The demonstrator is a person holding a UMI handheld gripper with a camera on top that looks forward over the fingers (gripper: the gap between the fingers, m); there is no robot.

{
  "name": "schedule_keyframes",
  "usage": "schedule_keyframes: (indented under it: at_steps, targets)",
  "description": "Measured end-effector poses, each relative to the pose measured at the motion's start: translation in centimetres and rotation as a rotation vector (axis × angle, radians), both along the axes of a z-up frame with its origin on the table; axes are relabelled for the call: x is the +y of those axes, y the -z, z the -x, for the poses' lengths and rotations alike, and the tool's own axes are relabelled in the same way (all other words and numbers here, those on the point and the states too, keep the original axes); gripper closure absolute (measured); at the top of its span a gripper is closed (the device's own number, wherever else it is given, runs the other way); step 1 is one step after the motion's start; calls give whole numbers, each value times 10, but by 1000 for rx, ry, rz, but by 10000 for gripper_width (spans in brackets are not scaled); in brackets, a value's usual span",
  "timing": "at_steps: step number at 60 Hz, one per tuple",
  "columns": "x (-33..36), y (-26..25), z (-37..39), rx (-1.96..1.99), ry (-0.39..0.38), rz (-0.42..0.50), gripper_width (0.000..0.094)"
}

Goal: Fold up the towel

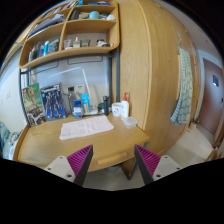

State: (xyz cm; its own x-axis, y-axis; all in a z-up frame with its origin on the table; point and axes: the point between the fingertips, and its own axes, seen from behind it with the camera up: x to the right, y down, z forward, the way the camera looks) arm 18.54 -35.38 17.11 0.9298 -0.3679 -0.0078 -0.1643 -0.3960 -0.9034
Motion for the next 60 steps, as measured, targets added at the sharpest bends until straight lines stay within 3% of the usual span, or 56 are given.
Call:
schedule_keyframes:
  at_steps: [15,34,45,60]
  targets:
    - [38,65,63,19,-110,126,91]
    - [186,131,169,39,-312,212,78]
    - [286,147,201,43,-343,220,99]
    - [378,172,220,40,-372,259,207]
